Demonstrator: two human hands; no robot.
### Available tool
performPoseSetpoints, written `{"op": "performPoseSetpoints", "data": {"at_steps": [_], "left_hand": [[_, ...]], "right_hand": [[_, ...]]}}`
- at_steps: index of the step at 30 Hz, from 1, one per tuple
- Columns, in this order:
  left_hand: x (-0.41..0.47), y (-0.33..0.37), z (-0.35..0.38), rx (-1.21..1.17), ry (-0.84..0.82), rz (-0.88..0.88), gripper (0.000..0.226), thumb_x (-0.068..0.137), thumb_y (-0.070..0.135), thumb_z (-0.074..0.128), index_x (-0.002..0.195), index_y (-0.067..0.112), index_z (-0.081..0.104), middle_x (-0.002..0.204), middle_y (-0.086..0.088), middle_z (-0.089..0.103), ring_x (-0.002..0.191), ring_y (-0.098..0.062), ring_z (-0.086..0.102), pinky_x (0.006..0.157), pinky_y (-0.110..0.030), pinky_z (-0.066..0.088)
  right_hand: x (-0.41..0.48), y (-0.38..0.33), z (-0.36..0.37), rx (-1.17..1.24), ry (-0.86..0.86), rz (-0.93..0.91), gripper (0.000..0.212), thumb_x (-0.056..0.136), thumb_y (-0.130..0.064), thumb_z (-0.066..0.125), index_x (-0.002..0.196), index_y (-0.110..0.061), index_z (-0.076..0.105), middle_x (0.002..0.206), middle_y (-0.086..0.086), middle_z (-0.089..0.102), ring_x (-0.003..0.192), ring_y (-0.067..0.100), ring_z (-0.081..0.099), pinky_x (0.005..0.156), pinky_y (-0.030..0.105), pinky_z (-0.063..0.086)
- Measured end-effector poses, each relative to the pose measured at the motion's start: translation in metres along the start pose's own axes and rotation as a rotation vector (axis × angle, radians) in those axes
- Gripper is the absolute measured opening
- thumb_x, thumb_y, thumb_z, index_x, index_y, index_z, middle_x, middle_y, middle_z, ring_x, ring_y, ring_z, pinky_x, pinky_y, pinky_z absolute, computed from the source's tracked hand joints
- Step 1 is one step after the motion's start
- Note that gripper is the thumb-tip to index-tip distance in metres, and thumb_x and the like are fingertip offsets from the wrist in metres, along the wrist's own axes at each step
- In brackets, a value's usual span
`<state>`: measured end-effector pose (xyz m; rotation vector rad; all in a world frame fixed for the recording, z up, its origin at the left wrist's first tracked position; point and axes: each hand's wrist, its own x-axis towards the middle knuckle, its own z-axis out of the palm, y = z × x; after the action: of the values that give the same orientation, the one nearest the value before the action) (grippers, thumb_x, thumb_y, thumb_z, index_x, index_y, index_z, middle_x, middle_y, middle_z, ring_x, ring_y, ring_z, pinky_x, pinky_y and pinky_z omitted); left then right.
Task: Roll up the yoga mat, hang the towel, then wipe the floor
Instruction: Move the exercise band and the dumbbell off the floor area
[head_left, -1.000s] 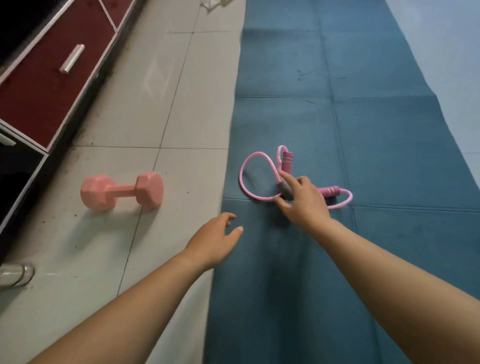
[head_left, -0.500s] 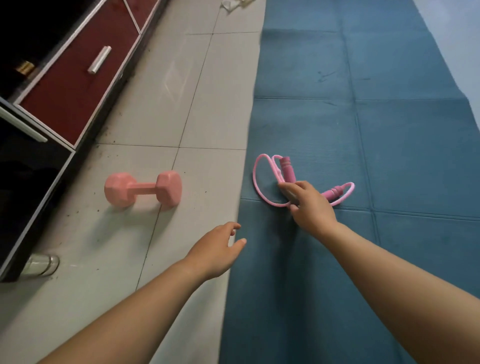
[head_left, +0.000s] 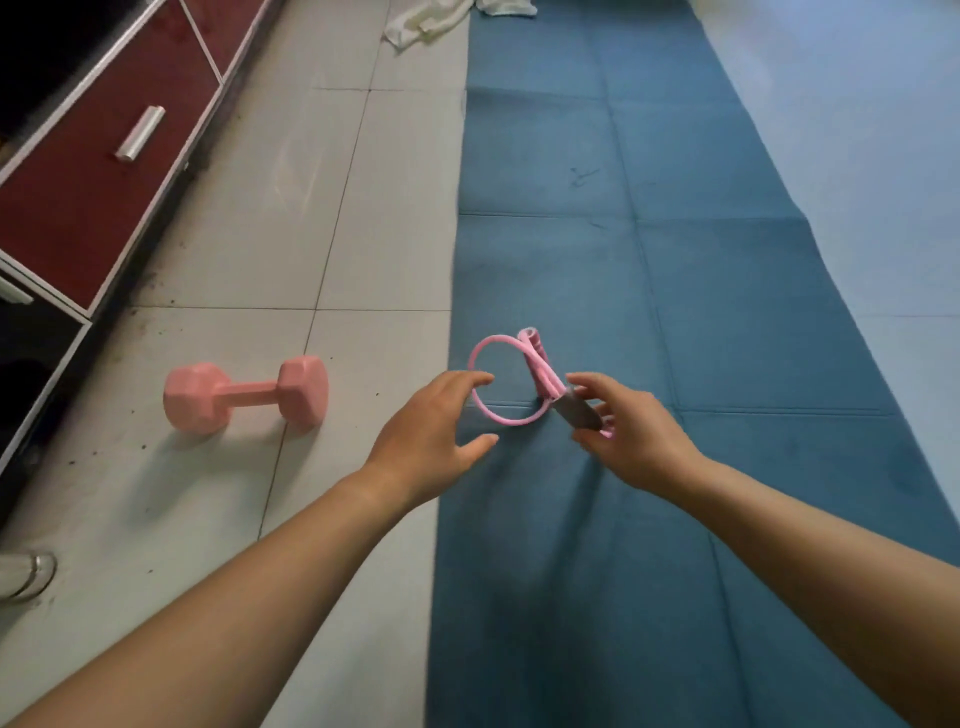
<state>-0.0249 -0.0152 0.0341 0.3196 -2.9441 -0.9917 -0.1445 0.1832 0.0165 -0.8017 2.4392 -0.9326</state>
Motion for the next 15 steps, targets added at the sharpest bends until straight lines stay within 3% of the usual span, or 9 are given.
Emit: {"op": "performPoseSetpoints", "data": {"at_steps": [4,7,11,15], "left_hand": [[0.002,0.011,-0.016,-0.026,0.066,0.152,0.057,0.077,0.026,0.073,0.127,0.025,0.047,0.128,0.008,0.051,0.116,-0.011,0.049,0.095,-0.024,0.041],[-0.006,0.015,-0.028,-0.012,0.084,0.222,0.058,0.073,0.024,0.076,0.124,0.029,0.048,0.129,0.012,0.049,0.115,-0.007,0.045,0.096,-0.019,0.038],[-0.026,0.005,-0.045,0.056,0.051,0.161,0.063,0.076,0.027,0.074,0.131,0.026,0.044,0.137,0.008,0.043,0.124,-0.012,0.042,0.101,-0.028,0.04],[-0.049,-0.008,-0.061,0.008,0.096,0.011,0.048,0.08,0.03,0.07,0.125,0.024,0.052,0.128,0.007,0.053,0.115,-0.011,0.051,0.095,-0.024,0.041]], "right_hand": [[-0.012,-0.023,-0.012,-0.008,0.021,0.03,0.051,0.075,-0.004,0.07,0.118,-0.025,0.056,0.1,-0.015,0.06,0.076,0.016,0.064,0.079,0.039,0.054],[-0.013,-0.049,-0.012,-0.067,0.011,-0.076,0.056,0.074,-0.005,0.07,0.124,-0.021,0.053,0.1,-0.016,0.059,0.077,0.014,0.061,0.081,0.043,0.053],[-0.015,-0.089,-0.002,-0.1,0.017,-0.228,0.055,0.075,-0.009,0.07,0.126,-0.02,0.052,0.096,-0.017,0.059,0.081,0.016,0.062,0.081,0.04,0.053],[-0.01,-0.123,0.017,-0.069,-0.053,-0.333,0.051,0.076,-0.01,0.069,0.123,-0.021,0.052,0.096,-0.016,0.062,0.082,0.014,0.062,0.08,0.031,0.054]]}}
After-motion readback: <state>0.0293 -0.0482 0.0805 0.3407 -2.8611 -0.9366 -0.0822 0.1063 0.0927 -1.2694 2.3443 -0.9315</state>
